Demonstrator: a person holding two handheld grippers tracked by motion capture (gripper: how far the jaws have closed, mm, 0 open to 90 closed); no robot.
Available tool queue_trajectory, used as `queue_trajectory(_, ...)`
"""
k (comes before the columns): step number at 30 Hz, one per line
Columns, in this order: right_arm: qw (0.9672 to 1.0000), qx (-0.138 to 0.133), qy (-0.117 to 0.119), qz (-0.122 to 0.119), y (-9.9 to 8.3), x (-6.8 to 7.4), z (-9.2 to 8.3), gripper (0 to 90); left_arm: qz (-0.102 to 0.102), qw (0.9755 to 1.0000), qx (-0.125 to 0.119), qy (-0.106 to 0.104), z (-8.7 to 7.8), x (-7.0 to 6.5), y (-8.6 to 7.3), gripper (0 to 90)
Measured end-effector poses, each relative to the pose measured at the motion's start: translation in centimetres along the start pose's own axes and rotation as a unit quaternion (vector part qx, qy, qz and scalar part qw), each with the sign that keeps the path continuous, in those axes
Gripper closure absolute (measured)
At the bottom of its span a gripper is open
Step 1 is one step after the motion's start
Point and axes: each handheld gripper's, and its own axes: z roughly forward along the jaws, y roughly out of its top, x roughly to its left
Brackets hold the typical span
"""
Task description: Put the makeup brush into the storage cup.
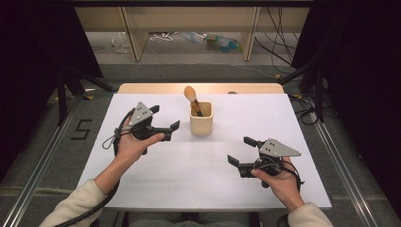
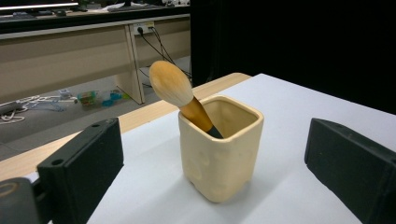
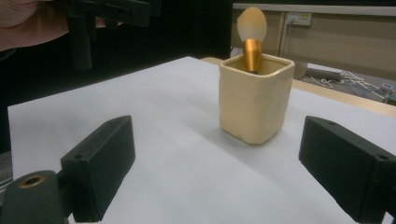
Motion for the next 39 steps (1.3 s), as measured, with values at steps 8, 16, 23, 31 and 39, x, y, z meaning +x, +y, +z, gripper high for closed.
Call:
queue_trajectory(8,0.9999,-0.003,-0.003,-0.011,0.1,-0.2,-0.2,11.6,0.007,0.9998,-0.013,-0.011,-2.4,-0.1,-1.0,4.0)
queue_trajectory(16,0.9999,-0.01,0.001,-0.012,0.1,-0.1,-0.1,11.7,0.003,0.9994,-0.025,-0.025,-4.8,-0.3,-2.0,4.4)
queue_trajectory(23,0.9999,-0.01,0.001,-0.012,0.1,-0.1,-0.1,11.8,0.003,0.9991,-0.036,-0.025,-6.8,-0.4,-3.0,5.5)
queue_trajectory(31,1.0,-0.002,0.007,0.002,0.1,0.1,-0.1,11.8,-0.012,0.9979,-0.053,-0.034,-8.6,0.1,-3.7,4.7)
queue_trajectory(39,0.9999,-0.014,0.0,-0.009,0.1,-0.3,-0.2,11.8,-0.012,0.9979,-0.054,-0.034,-9.9,1.6,-4.7,5.2)
